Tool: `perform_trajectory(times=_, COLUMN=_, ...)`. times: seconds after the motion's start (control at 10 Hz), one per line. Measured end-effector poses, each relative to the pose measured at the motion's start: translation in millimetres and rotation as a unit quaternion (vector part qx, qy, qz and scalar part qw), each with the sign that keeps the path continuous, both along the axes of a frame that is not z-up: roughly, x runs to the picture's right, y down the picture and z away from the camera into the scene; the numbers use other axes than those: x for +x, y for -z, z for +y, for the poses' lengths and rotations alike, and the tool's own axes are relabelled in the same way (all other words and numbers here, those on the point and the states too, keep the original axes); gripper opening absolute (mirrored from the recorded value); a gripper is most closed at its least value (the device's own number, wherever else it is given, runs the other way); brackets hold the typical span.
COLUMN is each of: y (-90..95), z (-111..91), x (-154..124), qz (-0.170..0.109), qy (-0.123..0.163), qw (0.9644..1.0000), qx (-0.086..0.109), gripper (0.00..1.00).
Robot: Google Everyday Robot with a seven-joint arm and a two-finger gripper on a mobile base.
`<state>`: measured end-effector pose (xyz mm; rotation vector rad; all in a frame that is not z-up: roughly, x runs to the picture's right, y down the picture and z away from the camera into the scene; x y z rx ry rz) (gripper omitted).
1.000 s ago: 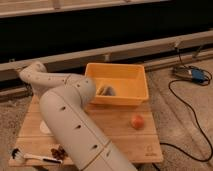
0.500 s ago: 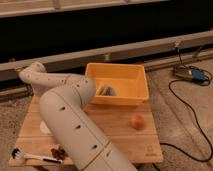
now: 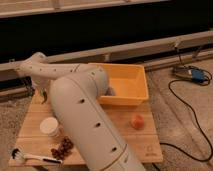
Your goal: Place pepper in table surface
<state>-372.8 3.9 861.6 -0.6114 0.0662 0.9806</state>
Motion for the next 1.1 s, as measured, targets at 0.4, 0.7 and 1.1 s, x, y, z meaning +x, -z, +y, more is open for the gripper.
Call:
perform_trajectory(times=0.4, y=72.7, z=-35, x=17, qz=-0.059, qy=0.003, qw=0.9977, qx=0.033, gripper=0.0)
perform_trajectory(times=0.7, y=90.3, z=-39, x=22, qz=-0.084, qy=0.007, qw=0.9957, qx=0.039, gripper=0.0)
perform_trajectory(times=1.1, y=91.7, z=-38, x=19, qz=-0.086, qy=0.008, qw=0.9956, qx=0.038, gripper=0.1)
